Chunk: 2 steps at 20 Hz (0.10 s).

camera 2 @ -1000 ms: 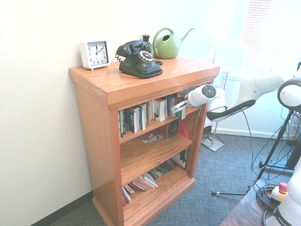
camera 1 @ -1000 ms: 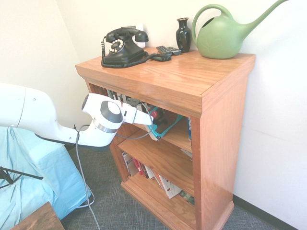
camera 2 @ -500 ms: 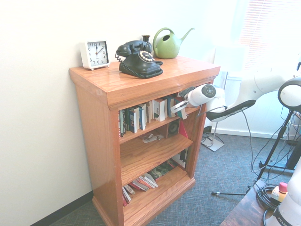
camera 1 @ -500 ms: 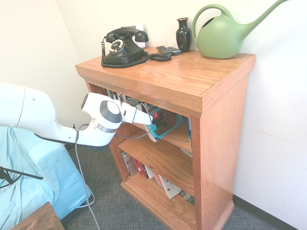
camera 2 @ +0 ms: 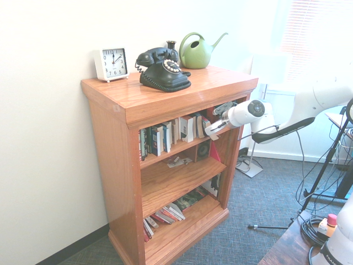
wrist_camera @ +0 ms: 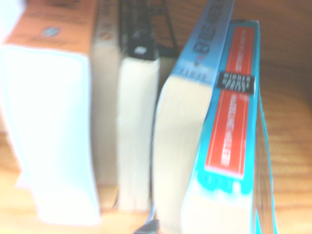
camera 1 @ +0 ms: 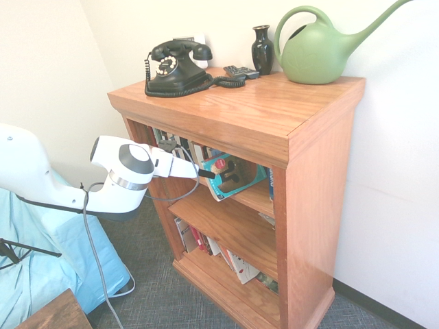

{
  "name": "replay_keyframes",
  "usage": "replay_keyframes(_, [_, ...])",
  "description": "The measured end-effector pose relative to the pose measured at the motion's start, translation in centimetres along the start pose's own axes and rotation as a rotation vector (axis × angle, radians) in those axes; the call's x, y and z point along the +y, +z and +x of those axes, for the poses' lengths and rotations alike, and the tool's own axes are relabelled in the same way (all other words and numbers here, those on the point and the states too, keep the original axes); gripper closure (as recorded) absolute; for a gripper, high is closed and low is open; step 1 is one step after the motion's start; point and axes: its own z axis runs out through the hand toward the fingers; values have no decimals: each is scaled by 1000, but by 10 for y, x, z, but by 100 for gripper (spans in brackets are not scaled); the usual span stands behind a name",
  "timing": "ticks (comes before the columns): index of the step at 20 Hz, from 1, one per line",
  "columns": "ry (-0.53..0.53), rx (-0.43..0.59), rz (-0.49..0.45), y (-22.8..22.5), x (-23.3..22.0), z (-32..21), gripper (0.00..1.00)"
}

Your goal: Organize the shelf

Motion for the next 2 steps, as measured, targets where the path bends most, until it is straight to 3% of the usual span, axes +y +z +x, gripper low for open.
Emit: replay_keyframes(2, [6, 0, 7, -11, 5, -3, 0])
